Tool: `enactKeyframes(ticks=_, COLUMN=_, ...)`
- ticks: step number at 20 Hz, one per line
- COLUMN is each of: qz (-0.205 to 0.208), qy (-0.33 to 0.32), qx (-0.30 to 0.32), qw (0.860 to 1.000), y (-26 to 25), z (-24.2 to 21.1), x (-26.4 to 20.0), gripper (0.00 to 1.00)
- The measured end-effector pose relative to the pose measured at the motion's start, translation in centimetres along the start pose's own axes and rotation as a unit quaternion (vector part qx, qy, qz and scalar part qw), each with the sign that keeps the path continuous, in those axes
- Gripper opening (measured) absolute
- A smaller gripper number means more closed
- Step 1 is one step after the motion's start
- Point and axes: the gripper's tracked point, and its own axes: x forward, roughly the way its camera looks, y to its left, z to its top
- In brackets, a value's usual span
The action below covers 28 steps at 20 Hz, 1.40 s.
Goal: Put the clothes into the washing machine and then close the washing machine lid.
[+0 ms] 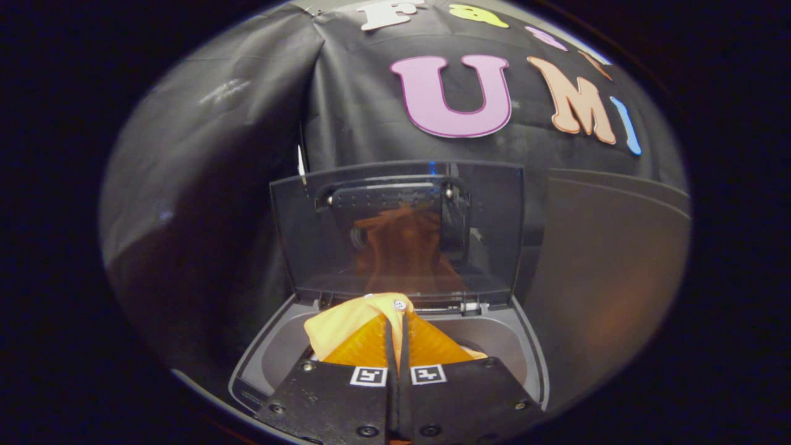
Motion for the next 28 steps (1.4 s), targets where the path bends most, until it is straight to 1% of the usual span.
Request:
enactKeyframes(ticks=3, qz=-0.02, qy=0.018, qx=-0.015, qw=1.0, y=-0.2, z=-2.0, x=0.9, gripper=0.0)
enactKeyframes(ticks=6, qz=-0.02, qy=0.035, qx=-0.017, qw=0.999, y=0.0, z=-3.7, x=2.2, gripper=0.0)
enactKeyframes(ticks=9, qz=-0.017, qy=0.044, qx=-0.025, qw=0.999, y=0.2, z=-4.4, x=3.2, gripper=0.01)
enactKeyframes(ticks=12, qz=-0.023, qy=0.059, qx=-0.02, qw=0.998, y=0.0, z=-5.1, x=3.7, gripper=0.01)
enactKeyframes(ticks=13, qz=-0.025, qy=0.055, qx=-0.017, qw=0.998, y=-0.1, z=-5.0, x=3.9, gripper=0.02)
enactKeyframes(ticks=15, qz=-0.026, qy=0.056, qx=-0.014, qw=0.998, y=-0.2, z=-5.1, x=3.8, gripper=0.05)
enactKeyframes(ticks=17, qz=-0.037, qy=0.044, qx=-0.025, qw=0.998, y=-0.7, z=-4.6, x=3.8, gripper=0.18)
enactKeyframes(ticks=21, qz=-0.041, qy=0.023, qx=-0.054, qw=0.997, y=-0.6, z=-2.6, x=3.0, gripper=0.49)
enactKeyframes(ticks=24, qz=-0.04, qy=0.006, qx=-0.06, qw=0.997, y=-0.2, z=-0.7, x=2.1, gripper=0.73)
enactKeyframes(ticks=27, qz=-0.054, qy=-0.017, qx=-0.071, qw=0.996, y=-0.6, z=1.6, x=1.8, gripper=0.96)
enactKeyframes(ticks=28, qz=-0.056, qy=-0.028, qx=-0.073, qw=0.995, y=-0.6, z=2.6, x=1.4, gripper=0.97)
